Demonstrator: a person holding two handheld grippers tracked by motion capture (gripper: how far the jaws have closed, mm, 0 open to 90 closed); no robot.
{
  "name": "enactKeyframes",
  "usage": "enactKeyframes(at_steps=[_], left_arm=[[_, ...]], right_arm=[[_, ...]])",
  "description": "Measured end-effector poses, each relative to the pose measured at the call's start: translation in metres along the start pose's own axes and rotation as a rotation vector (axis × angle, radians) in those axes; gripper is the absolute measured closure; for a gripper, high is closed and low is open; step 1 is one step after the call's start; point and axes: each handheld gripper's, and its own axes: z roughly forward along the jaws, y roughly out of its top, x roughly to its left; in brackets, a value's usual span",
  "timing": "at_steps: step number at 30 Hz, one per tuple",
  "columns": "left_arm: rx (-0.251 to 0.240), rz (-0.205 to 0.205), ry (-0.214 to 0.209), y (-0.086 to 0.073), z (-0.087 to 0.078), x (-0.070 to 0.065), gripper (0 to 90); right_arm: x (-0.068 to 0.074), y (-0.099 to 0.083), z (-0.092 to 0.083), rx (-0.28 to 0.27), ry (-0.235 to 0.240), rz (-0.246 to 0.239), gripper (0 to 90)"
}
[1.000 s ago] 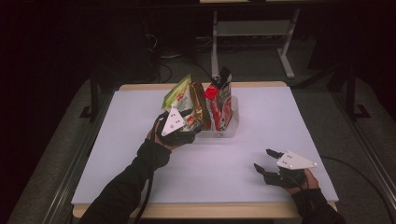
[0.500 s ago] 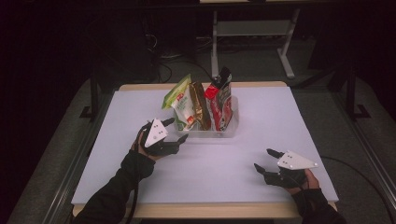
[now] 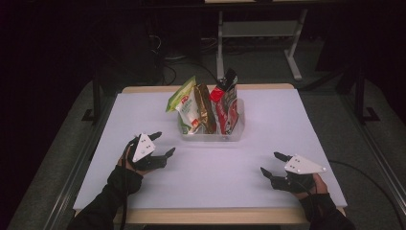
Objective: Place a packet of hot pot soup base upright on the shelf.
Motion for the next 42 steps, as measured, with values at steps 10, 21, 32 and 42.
enactKeyframes(at_steps=[10, 21, 32, 42], left_arm=[[0.004, -0.017, -0.003, -0.022, -0.024, 0.007, 27.0], [0.031, -0.069, 0.004, -0.046, -0.049, 0.018, 27.0], [0.032, -0.113, 0.033, -0.064, -0.07, 0.027, 27.0], [0.001, -0.17, 0.068, -0.072, -0.084, 0.034, 26.3]], right_arm=[[-0.002, 0.003, 0.003, -0.014, -0.012, -0.002, 25.6], [-0.002, 0.005, 0.006, -0.024, -0.023, -0.013, 25.7], [-0.004, 0.004, 0.004, -0.025, -0.046, -0.005, 25.7], [-0.012, 0.001, 0.001, -0.021, -0.1, 0.029, 25.6]])
